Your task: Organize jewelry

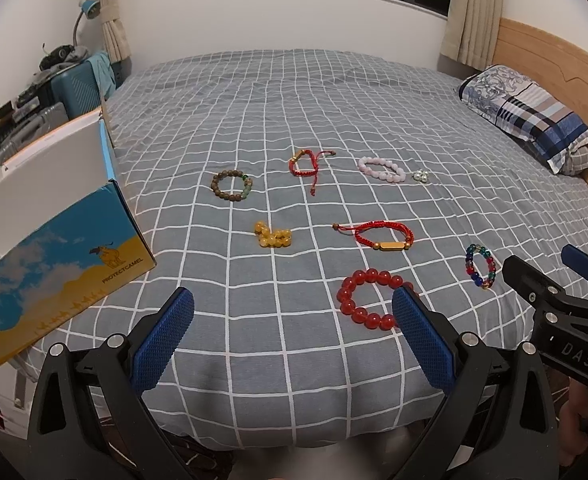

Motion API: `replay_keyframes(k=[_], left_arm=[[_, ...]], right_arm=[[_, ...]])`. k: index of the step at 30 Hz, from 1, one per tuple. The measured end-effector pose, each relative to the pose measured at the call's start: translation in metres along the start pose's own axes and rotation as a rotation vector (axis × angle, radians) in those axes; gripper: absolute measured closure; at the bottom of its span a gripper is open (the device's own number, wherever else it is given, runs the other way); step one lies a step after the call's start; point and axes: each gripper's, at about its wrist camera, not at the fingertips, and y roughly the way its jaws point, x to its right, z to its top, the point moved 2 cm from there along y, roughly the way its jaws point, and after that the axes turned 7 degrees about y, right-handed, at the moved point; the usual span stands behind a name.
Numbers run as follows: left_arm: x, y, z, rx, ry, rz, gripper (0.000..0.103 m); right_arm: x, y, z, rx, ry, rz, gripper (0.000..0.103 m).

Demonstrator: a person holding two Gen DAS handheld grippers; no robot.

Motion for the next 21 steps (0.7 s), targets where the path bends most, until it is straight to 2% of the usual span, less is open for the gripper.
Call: replay_keyframes(k=[21], left_arm=[[0.0036, -0.0012, -0.0019, 0.006, 0.005, 0.002, 0.006]], right_arm=[[0.0021, 0.0010, 0.0000, 0.001, 0.004, -0.001, 0.007]])
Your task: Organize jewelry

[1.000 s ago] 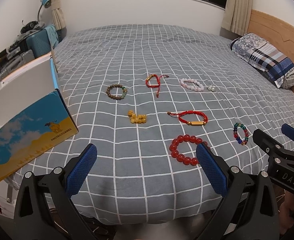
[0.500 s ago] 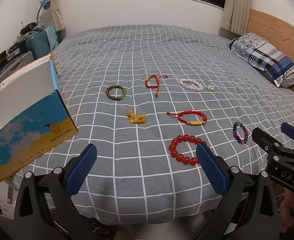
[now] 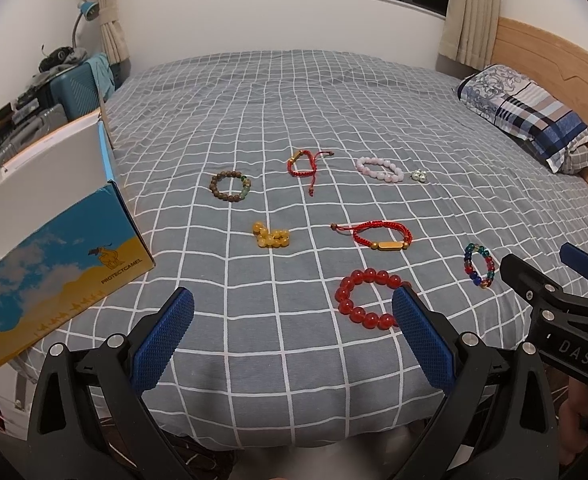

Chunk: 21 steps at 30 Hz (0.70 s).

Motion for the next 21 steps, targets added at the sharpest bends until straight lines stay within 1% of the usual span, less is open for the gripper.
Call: replay_keyframes(k=[14, 17, 21], left_arm=[[0.000, 0.000, 0.000, -0.001, 0.001, -0.001, 0.006], [-0.003, 0.010, 0.002, -0.020, -0.005, 0.001, 0.006], [-0.008, 0.027, 0.013, -0.049, -0.017, 0.012, 0.006]], right_arm=[[0.001, 0.001, 0.000, -0.002, 0.000, -0.002, 0.007], [0.002, 0.003, 0.001, -0.005, -0.003, -0.008, 0.007], [0.006, 0.017, 0.008, -0.027, -0.001, -0.019, 0.007]])
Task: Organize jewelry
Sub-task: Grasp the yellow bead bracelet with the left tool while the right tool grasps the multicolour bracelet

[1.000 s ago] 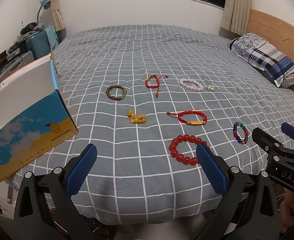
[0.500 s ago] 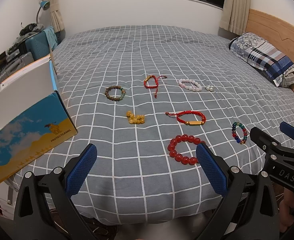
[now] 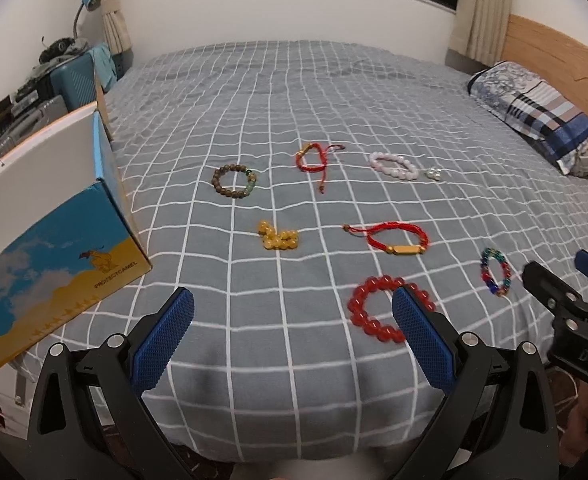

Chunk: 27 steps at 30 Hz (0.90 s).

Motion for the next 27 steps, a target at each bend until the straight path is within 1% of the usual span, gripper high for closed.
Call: replay_keyframes(k=[3, 5, 9, 13, 15, 18, 20, 23, 25, 27], left_arm=[[-0.003, 0.013, 0.015, -0.017, -0.001, 0.008, 0.006], [-0.008, 0.030, 0.026, -0.041, -0.005, 0.008, 0.006], [-0.014, 0.057, 0.039, -0.101, -0.009, -0.028, 0.006], [-0.023, 0.087, 0.054, -0.153, -0.011, -0.017, 0.006], [-0.026, 0.102, 0.059, -0.171, -0.015, -0.012, 0.006], [-0.029, 0.120, 0.058, -0.188, -0.005, 0.015, 0.006], [-0.032, 0.135, 0.054, -0.212, -0.019, 0.005, 0.006], [-0.038, 0.154, 0.050, -0.235, -0.030, 0.010, 0.007], [-0.042, 0.163, 0.046, -0.255, -0.039, 0.026, 0.011], [-0.043, 0.168, 0.045, -0.249, -0.038, 0.030, 0.011]], right_arm=[[0.012, 0.020, 0.012, -0.041, 0.011, -0.014, 0.007], [0.018, 0.032, 0.019, -0.065, 0.015, -0.034, 0.007], [0.031, 0.060, 0.031, -0.137, 0.023, -0.042, 0.007], [0.040, 0.092, 0.035, -0.206, 0.010, -0.083, 0.007], [0.041, 0.103, 0.032, -0.223, 0.011, -0.091, 0.008], [0.044, 0.123, 0.023, -0.274, 0.027, -0.068, 0.010], [0.044, 0.134, 0.019, -0.302, 0.026, -0.055, 0.012], [0.043, 0.142, 0.014, -0.328, 0.022, -0.052, 0.014], [0.044, 0.144, 0.012, -0.337, 0.031, -0.043, 0.015], [0.043, 0.145, 0.011, -0.338, 0.027, -0.037, 0.017]])
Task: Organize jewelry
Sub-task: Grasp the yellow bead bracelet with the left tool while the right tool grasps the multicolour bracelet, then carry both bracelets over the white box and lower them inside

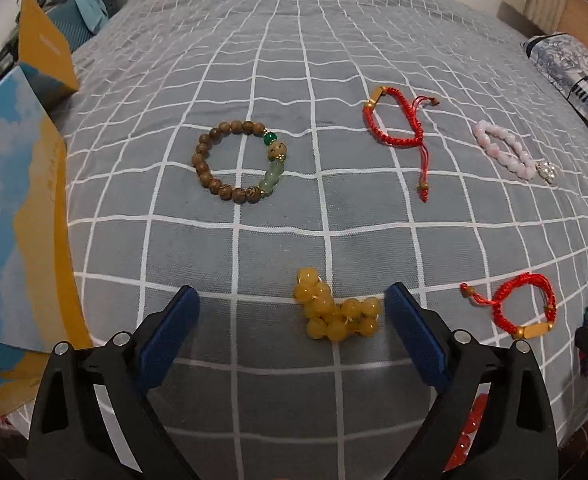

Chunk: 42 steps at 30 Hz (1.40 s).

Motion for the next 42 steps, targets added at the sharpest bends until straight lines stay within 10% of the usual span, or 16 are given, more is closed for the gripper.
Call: replay_keyframes(k=[5, 12, 15, 42], left_arm=[[-0.002, 0.004, -0.001, 0.010, -0.006, 0.028, 0.027], [0.005, -0.008, -0.009, 0.021, 0.018, 0.047, 0.084], [0.003, -0.012, -0.013, 0.024, 0.002, 0.015, 0.087], [-0.003, -0.074, -0.008, 0.112, -0.002, -0.043, 0.087]], right_arm=[[-0.001, 0.003, 0.000, -0.018, -0.002, 0.019, 0.028], [0.007, -0.001, -0.004, -0.036, 0.035, 0.047, 0.063], [0.008, -0.008, -0.006, -0.026, 0.037, 0.047, 0.093], [-0.005, -0.064, 0.007, 0.200, 0.020, 0.059, 0.094]])
